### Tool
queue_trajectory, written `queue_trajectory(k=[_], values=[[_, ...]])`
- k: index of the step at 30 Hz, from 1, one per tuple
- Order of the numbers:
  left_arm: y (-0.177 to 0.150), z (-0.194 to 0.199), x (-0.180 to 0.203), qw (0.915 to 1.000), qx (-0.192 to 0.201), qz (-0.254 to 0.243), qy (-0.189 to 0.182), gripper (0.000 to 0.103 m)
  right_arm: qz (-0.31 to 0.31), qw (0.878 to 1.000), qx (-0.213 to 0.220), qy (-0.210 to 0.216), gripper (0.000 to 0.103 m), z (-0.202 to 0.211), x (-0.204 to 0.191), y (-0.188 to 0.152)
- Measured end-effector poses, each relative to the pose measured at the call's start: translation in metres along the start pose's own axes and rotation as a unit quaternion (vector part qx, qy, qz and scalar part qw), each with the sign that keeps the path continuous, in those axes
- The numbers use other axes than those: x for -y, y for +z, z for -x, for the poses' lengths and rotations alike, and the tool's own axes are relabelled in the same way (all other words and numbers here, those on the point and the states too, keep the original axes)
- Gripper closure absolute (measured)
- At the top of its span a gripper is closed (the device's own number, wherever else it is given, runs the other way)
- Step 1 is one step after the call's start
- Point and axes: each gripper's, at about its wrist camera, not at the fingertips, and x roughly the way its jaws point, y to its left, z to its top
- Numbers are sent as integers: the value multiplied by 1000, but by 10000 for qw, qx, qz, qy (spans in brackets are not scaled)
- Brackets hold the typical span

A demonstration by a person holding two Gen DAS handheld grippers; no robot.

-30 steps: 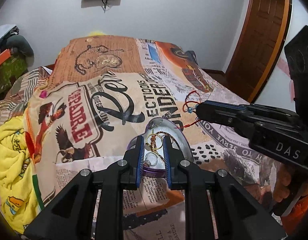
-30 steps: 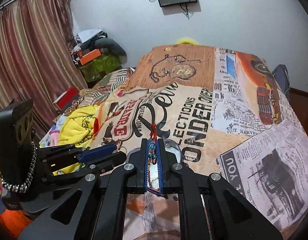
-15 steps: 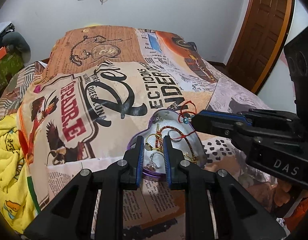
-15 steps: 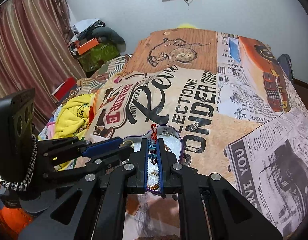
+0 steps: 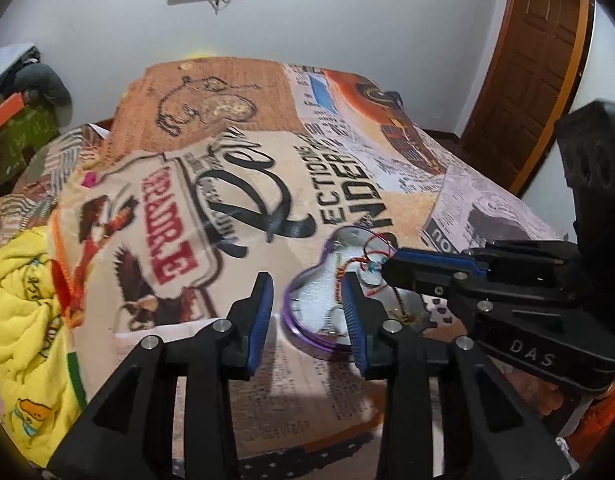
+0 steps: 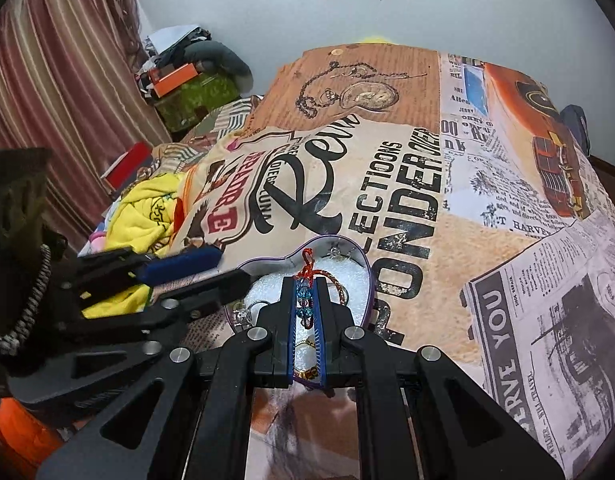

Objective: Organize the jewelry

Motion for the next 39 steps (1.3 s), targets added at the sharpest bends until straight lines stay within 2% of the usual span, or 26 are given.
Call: queue_trajectory(k=[6, 8, 10, 13, 21, 25, 29, 32, 37, 38, 39], values=[[-1, 10, -14, 9997, 86, 127, 202, 64, 134, 9998, -82, -130, 96, -5, -5, -2], [-3, 11, -19, 9995, 74, 179, 242, 64, 147, 9996, -149, -209, 92, -7, -7, -3], [-4, 11, -21, 9994, 59, 214, 256, 64, 153, 9993, -176, -279, 80, -7, -7, -4], [-6, 15, -23, 9993, 53, 245, 282, 64, 154, 9991, -91, -383, 67, -1, -8, -5], [-1, 41, -12, 9990, 274, 214, 265, 64, 177, 9984, 204, -493, 65, 34, -15, -2], [6, 69, -1, 9981, 543, 152, 243, 64, 202, 9969, 518, -557, 65, 66, -24, 1], [13, 111, 12, 9948, 985, 81, 231, 64, 209, 9918, 1072, -663, 65, 117, -36, 4], [17, 151, 25, 9890, 1456, -10, 265, 63, 215, 9834, 1644, -731, 65, 166, -48, 5], [14, 216, 45, 9732, 2272, -105, 329, 55, 364, 9636, 2463, -970, 65, 231, -78, -4], [12, 228, 49, 9697, 2416, -121, 339, 52, 383, 9596, 2604, -989, 64, 242, -84, -8], [9, 238, 52, 9662, 2552, -133, 351, 47, 388, 9565, 2708, -1015, 57, 250, -89, -11]])
